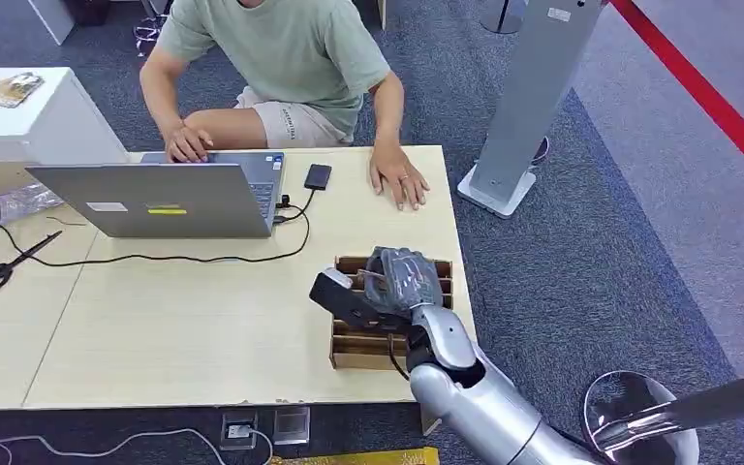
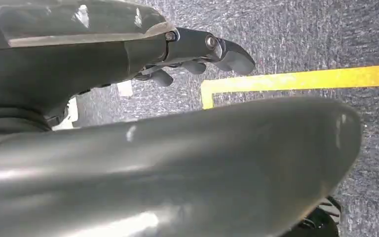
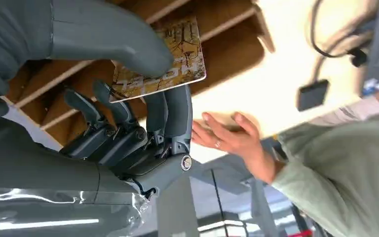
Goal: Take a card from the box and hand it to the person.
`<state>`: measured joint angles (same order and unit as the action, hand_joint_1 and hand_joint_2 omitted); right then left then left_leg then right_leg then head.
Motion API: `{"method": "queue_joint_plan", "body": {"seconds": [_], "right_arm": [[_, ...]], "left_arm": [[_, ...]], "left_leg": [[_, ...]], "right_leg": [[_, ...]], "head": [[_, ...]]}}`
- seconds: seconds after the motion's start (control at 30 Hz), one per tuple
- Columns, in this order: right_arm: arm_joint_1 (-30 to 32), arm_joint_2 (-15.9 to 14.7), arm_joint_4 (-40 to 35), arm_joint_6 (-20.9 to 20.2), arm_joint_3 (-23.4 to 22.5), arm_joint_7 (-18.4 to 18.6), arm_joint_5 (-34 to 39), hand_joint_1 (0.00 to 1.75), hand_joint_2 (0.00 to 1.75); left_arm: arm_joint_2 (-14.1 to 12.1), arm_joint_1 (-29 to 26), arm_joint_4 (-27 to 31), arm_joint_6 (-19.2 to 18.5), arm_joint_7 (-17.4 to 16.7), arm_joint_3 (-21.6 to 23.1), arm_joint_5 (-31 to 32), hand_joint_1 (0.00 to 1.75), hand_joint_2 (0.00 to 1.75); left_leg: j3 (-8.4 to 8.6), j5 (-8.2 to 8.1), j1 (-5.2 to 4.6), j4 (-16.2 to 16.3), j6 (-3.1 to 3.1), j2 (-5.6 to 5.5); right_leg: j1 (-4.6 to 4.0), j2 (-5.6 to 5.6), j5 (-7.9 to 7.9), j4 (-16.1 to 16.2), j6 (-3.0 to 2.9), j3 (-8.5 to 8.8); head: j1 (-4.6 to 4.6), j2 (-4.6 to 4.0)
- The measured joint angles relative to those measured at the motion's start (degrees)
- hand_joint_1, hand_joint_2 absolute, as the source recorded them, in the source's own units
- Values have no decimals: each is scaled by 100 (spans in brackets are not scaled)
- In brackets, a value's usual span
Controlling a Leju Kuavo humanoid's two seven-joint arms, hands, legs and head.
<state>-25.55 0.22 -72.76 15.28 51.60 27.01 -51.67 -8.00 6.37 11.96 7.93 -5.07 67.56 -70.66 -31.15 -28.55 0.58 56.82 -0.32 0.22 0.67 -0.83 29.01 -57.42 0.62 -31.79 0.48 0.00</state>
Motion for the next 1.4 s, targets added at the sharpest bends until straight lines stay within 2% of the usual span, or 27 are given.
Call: {"method": "queue_joint_plan", "body": {"seconds": [0.1,0.47,0.53,0.6,0.7,0.87,1.13,1.37,1.4], "right_arm": [[39,-33,-223,197,-11,-184,-72,162,175],[222,-256,-1355,395,-175,-410,-190,162,175],[258,-286,-1504,382,-188,-479,-173,162,175],[231,-306,-1545,126,-203,-489,-74,162,175],[120,-304,-1433,41,-221,-579,29,162,175],[-517,-155,-646,81,-221,-804,317,162,175],[-1668,188,1107,177,-214,-846,4,162,175],[-2110,374,2134,218,-216,-876,-17,162,175],[-2119,391,2218,218,-216,-868,-41,0,175]], "left_arm": [[0,-3,0,17,0,0,-26,0,0],[0,-11,0,48,28,0,-94,0,0],[0,-11,0,48,31,0,-94,0,0],[0,-7,0,44,31,0,-83,0,0],[0,-8,0,6,31,0,-52,0,0],[0,4,0,-70,87,2,22,0,0],[-2,34,0,-107,107,59,127,0,0],[-9,41,0,-90,81,114,125,0,0],[-9,40,0,-92,77,114,125,0,0]], "left_leg": [[0,0,0,0,0,0],[1,0,0,0,0,1],[0,0,0,0,0,1],[-1,0,0,0,0,1],[-2,0,0,0,0,1],[0,4,0,0,0,1],[-3,6,0,0,-1,-2],[-3,5,0,0,-1,-2],[-3,5,0,0,-1,-2]], "right_leg": [[0,0,0,0,0,0],[0,1,0,0,0,0],[0,1,0,0,0,0],[0,1,0,0,0,1],[0,0,0,0,-1,1],[0,0,-2,-2,-2,3],[0,-3,-2,-4,-2,1],[0,-3,-2,-4,-2,0],[0,-3,-2,-4,-2,-1]], "head": [[-2,2],[0,2],[0,2],[-7,0],[-2,0],[-2,0],[0,0],[-2,0],[0,0]]}}
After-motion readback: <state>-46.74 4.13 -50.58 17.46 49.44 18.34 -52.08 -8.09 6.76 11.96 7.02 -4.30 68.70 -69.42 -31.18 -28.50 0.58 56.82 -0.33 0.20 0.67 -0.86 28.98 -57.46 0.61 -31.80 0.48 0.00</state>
